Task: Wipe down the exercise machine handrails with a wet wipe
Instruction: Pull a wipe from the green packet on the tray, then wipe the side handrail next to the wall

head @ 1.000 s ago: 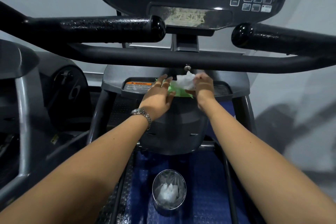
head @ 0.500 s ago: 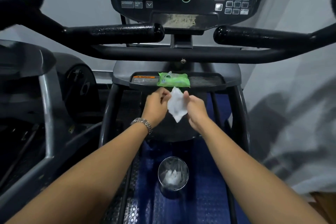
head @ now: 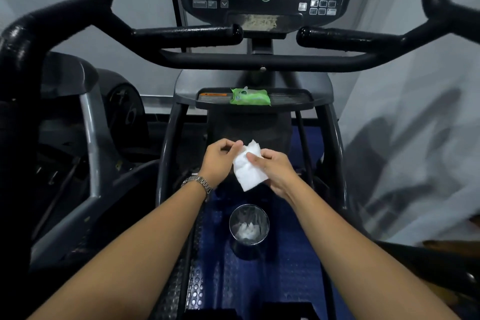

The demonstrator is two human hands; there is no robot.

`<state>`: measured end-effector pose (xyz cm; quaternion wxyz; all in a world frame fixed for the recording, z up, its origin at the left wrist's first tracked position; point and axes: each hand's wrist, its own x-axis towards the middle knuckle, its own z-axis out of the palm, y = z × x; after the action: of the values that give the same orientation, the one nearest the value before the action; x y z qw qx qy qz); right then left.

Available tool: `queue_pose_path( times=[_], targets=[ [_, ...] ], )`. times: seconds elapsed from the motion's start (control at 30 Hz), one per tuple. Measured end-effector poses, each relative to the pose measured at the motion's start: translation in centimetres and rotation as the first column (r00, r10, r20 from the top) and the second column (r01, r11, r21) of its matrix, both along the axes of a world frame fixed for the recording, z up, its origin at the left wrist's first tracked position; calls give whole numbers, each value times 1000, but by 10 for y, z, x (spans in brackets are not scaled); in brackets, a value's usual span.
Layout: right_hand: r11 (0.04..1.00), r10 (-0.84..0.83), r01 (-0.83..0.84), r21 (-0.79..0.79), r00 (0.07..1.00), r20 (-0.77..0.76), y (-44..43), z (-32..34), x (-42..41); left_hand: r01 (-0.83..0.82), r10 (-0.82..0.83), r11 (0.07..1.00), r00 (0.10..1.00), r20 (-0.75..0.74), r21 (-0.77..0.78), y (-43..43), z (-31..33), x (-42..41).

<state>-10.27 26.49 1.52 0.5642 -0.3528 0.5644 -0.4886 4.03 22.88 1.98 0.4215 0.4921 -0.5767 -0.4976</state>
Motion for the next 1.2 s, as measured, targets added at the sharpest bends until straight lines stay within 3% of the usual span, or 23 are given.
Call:
queue_pose_path(
  times=[0.1,0.17,0.33,0.53,0.7,0.83,1.03,1.2],
  targets=[
    [995,-99,99,8,994,37,21,2,11,24,-10,979,998,-68,201,26,-1,3],
    [990,-143,142,12,988,61,35,3,15,89,-74,966,995,-68,244,42,-3,6],
    [994,-106,103,33,989,105,76,5,17,45,-45,994,999,-1,101,75,-7,7],
    [994,21,-35,102,990,142,105,12,8,80,-53,992,967,250,-101,105,-1,1],
    [994,43,-50,97,997,70,117,19,0,133,-107,986,970,219,-104,121,8,-4],
    [993,-47,44,114,999,23,128,17,-4,108,-85,991,967,242,-82,132,11,-11],
    [969,-224,212,125,971,88,160,19,-25,39,-25,997,978,207,-64,158,10,-30],
    [981,-181,175,83,981,75,208,29,-43,-80,80,997,996,44,8,208,18,-62]
  ],
)
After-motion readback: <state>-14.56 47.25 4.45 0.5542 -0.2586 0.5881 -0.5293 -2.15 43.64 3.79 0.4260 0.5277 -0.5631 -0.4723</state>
